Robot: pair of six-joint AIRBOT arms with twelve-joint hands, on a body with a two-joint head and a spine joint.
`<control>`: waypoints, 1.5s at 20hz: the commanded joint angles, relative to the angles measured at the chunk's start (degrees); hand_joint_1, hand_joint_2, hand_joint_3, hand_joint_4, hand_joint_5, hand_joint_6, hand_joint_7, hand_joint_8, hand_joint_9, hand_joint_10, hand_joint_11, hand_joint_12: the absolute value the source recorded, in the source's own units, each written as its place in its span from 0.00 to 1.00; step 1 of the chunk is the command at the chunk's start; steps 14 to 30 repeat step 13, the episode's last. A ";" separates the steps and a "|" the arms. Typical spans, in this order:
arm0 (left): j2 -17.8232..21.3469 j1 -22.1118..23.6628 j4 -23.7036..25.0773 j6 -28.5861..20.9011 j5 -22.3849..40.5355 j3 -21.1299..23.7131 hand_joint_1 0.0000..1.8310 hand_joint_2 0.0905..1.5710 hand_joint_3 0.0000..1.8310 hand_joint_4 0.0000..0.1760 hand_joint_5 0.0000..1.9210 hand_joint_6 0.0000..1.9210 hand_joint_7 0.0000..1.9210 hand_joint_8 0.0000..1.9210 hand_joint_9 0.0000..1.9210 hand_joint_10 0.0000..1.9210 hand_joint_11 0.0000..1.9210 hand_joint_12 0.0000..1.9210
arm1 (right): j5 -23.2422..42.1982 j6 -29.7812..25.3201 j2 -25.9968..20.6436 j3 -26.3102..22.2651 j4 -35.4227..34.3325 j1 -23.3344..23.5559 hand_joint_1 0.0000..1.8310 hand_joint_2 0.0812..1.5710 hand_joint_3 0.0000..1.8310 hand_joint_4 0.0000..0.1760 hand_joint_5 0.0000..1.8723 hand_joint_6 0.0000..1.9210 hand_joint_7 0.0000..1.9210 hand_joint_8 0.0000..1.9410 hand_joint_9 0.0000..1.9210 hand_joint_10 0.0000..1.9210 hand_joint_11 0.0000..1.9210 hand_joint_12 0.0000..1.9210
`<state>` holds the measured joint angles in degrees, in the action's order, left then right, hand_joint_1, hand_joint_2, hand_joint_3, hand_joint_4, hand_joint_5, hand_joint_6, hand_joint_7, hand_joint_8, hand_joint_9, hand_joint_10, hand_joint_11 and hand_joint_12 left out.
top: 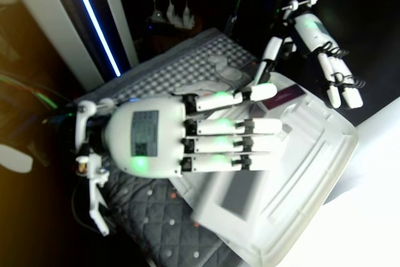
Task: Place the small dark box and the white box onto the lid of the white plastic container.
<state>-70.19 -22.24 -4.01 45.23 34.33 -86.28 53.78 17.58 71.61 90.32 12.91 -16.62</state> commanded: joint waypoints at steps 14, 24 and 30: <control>13.74 -4.29 -0.11 -0.23 29.47 14.09 0.46 0.45 0.00 1.00 0.00 0.00 0.00 0.00 0.00 0.00 0.00 0.00 | 15.15 -1.94 -10.52 -8.92 0.33 0.38 0.43 0.40 0.00 0.99 0.00 0.00 0.00 0.00 0.00 0.00 0.00 0.00; 13.74 -4.29 -0.11 -0.23 29.47 14.09 0.46 0.45 0.00 1.00 0.00 0.00 0.00 0.00 0.00 0.00 0.00 0.00 | 15.15 -1.94 -10.52 -8.92 0.33 0.38 0.43 0.40 0.00 0.99 0.00 0.00 0.00 0.00 0.00 0.00 0.00 0.00; 13.74 -4.29 -0.11 -0.23 29.47 14.09 0.46 0.45 0.00 1.00 0.00 0.00 0.00 0.00 0.00 0.00 0.00 0.00 | 15.15 -1.94 -10.52 -8.92 0.33 0.38 0.43 0.40 0.00 0.99 0.00 0.00 0.00 0.00 0.00 0.00 0.00 0.00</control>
